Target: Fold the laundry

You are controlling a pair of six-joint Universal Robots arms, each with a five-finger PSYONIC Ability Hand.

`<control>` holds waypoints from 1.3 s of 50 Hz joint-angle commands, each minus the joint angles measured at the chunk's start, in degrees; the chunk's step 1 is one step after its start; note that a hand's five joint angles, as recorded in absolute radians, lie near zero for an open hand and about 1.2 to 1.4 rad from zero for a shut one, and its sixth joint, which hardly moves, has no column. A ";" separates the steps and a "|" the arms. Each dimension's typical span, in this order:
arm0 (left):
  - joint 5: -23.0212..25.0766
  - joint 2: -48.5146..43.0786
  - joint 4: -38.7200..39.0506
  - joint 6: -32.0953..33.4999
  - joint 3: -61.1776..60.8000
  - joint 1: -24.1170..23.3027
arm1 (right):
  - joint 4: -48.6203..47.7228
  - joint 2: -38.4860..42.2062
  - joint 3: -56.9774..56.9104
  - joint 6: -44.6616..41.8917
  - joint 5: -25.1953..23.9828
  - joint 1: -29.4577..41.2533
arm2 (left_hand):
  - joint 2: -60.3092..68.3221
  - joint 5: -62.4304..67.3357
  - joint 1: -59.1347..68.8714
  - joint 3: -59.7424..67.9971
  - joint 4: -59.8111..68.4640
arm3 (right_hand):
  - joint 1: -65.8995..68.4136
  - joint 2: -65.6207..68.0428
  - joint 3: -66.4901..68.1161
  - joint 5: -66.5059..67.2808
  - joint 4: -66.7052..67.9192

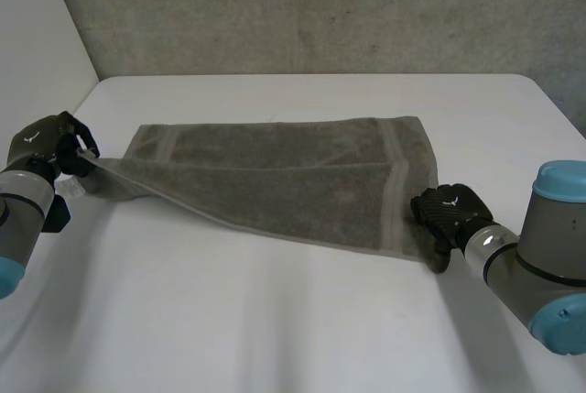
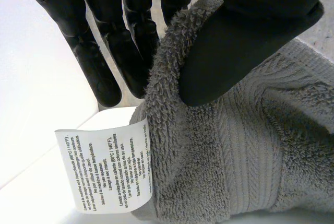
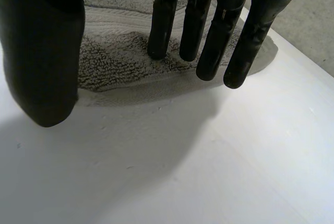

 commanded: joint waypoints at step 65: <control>4.57 13.06 -2.28 0.87 -9.77 -3.11 | 23.00 -19.50 1.38 -3.79 -10.48 -6.94 | 10.23 11.43 11.91 10.27 10.18 | 43.39 44.06 43.40 46.86 43.73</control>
